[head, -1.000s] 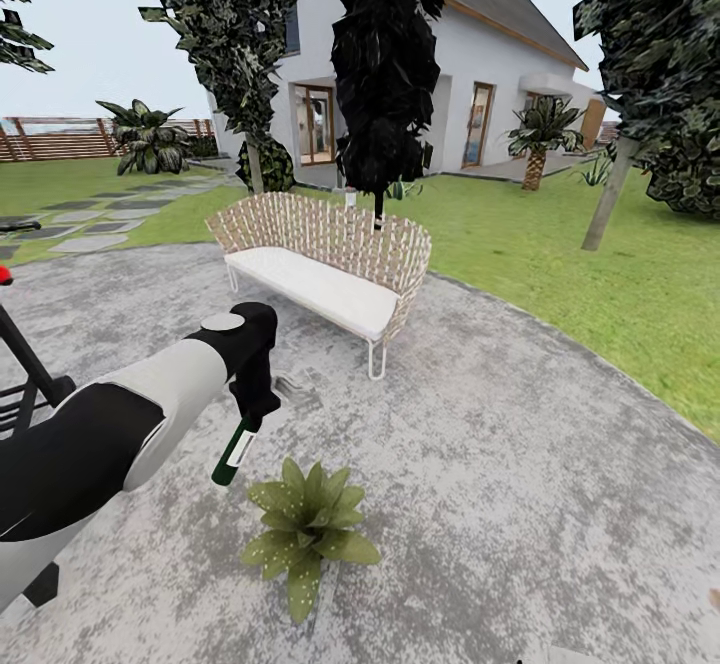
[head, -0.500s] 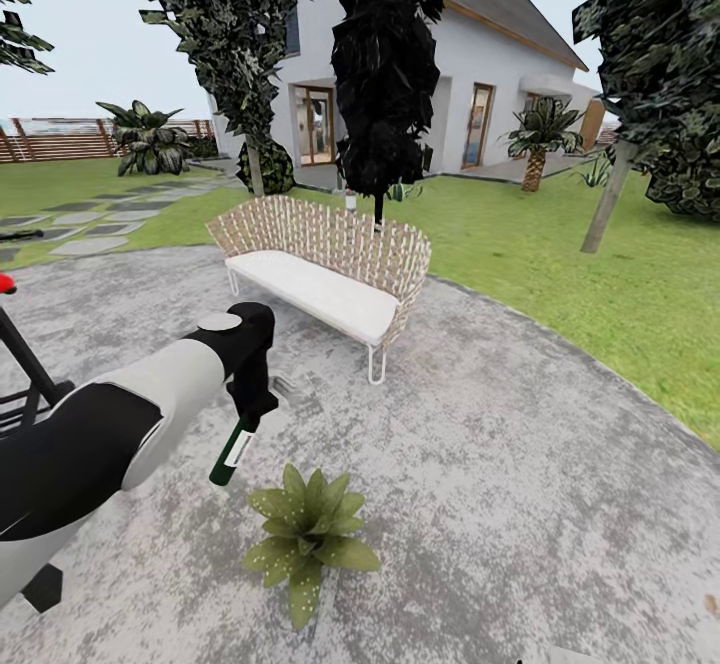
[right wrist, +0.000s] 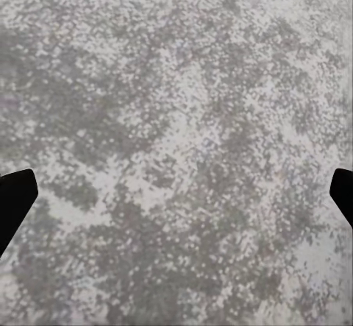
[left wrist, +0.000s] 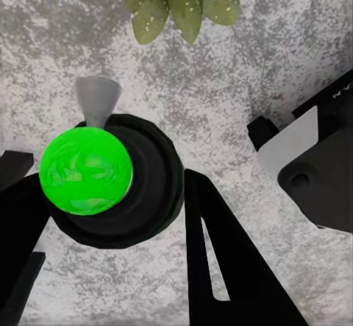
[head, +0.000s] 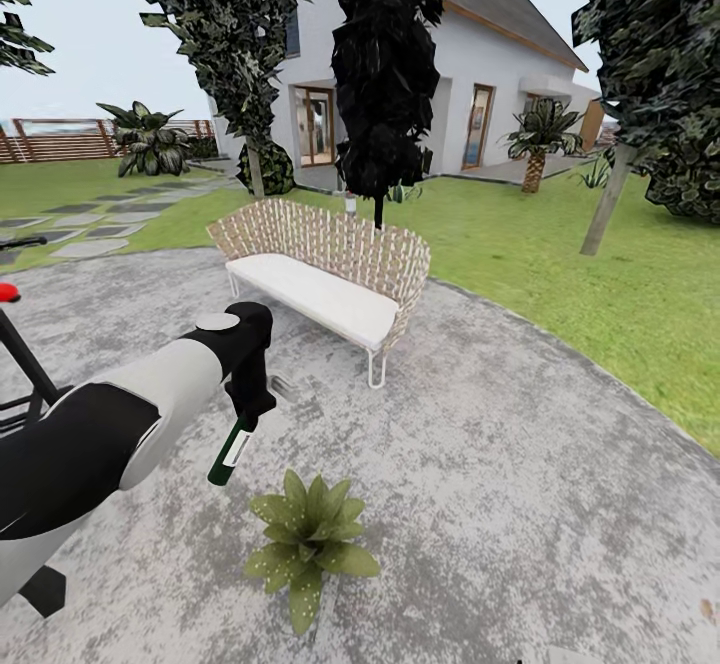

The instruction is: Pick up the pesticide atomizer in the garden and spray insectifuge to fully cover both potted plants in the garden.

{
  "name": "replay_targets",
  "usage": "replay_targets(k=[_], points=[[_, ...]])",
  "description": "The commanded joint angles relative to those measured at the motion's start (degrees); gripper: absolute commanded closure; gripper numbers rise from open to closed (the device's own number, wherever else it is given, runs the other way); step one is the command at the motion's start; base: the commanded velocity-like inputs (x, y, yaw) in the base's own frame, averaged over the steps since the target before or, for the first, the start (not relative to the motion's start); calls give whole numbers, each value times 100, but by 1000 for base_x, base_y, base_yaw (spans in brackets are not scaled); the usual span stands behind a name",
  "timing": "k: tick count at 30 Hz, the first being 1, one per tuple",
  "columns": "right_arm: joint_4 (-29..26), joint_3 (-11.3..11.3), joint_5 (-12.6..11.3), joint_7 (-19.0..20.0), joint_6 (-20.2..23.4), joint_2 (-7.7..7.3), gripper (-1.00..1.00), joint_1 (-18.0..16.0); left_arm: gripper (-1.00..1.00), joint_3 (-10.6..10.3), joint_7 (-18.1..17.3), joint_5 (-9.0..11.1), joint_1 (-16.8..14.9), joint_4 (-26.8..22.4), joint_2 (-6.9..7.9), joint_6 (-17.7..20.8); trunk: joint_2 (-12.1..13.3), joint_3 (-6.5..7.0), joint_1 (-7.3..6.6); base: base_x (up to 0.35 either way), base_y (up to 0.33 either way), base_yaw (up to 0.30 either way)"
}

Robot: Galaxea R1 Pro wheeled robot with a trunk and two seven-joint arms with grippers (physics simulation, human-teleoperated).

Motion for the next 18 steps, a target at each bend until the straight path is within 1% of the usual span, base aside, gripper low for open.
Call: replay_targets(k=[1, 18], points=[[9, -43, 60, -21, -19, 0, -100, -5, 100, 15, -51, -61, -2, -5, -1, 61, 39, 13, -23, 0, 0, 0], [9, -42, 60, -21, -18, 0, -100, -4, 100, 16, -51, -61, -2, -13, -4, 71, 721, 318, -397, 0, 0, 0]])
